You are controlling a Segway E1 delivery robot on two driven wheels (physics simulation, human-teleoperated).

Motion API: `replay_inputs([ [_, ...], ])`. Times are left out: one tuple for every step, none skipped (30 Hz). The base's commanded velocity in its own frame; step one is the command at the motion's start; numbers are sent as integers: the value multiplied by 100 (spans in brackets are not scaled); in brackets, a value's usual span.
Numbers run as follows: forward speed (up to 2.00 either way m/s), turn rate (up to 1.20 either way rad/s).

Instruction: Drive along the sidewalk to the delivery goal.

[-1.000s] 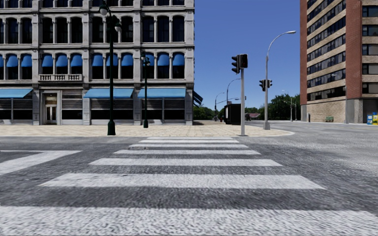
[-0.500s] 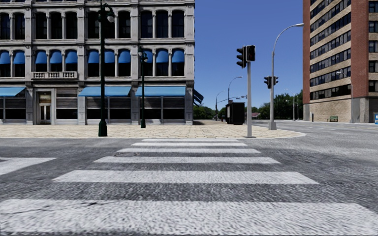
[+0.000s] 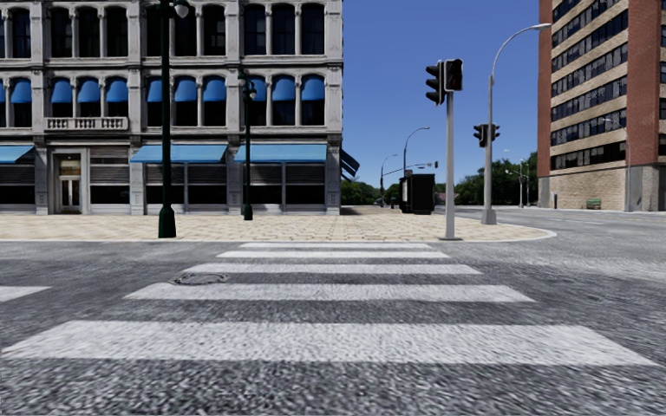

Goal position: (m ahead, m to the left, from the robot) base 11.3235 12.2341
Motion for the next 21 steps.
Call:
replay_inputs([
  [133, 0],
  [133, 0],
  [133, 0],
  [133, 0],
  [133, 0],
  [133, 0],
  [133, 0],
  [133, 0],
  [133, 0],
  [133, 0],
  [133, 0],
  [133, 0],
  [133, 0],
  [133, 0],
  [133, 0],
  [133, 0],
  [200, 0],
  [200, 0],
  [200, 0],
  [200, 0],
  [200, 0],
])
